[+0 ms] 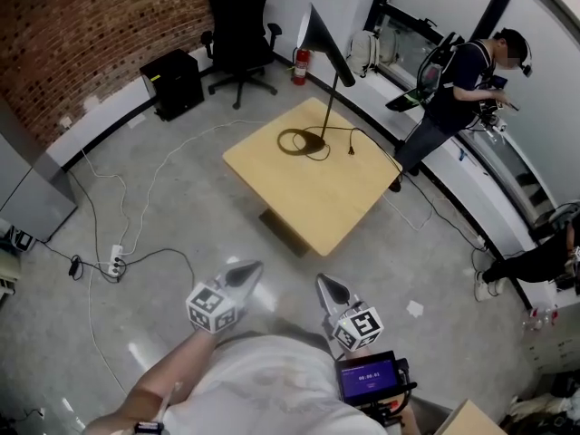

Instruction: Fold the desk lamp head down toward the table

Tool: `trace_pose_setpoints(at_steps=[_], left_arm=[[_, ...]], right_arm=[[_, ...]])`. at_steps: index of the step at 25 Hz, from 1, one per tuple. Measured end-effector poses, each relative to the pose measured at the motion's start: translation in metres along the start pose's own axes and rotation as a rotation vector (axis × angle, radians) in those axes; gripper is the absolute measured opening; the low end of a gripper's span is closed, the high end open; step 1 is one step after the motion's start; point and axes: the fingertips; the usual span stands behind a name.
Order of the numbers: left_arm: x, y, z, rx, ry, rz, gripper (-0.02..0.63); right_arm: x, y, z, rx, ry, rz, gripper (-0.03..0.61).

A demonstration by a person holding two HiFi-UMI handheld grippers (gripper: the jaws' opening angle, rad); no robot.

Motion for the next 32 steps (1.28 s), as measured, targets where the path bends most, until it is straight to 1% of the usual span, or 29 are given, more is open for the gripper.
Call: trace_pose_setpoints(at_steps=[4, 9, 16, 22, 28, 32], left_arm=[[0.001, -0.022, -0.006, 0.047, -0.001, -0.019, 0.002], [0.022, -0.045, -0.001, 0.086, 0.009, 0.008, 0.002], [0.044, -0.074, 0.017, 0.118, 0.029, 0.014, 0.002], [0.060, -0.095, 0.046, 0.117, 0.028, 0.027, 0.002], [0.067, -0.101, 0.085, 0.091, 0.027, 0.035, 0.002], [0.070, -0.104, 0.107, 0.089, 0.024, 0.038, 0.002]], right_arm=[[0.000, -0.006, 0.026, 0.048, -0.012, -0.003, 0.012], [0.013, 0.003, 0.059, 0.086, -0.006, -0.003, 0.012], [0.028, 0.014, 0.101, 0.141, 0.003, -0.008, 0.012], [0.043, 0.041, 0.126, 0.138, 0.017, -0.004, 0.012], [0.052, 0.072, 0.130, 0.121, 0.013, -0.001, 0.012], [0.055, 0.092, 0.136, 0.119, 0.023, 0.003, 0.012]])
Point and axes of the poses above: the fingertips, and each gripper's own axes: z forward along the fingers, y to its right, x out of its top, and after that the axes turned 15 degrees about -x, right-handed
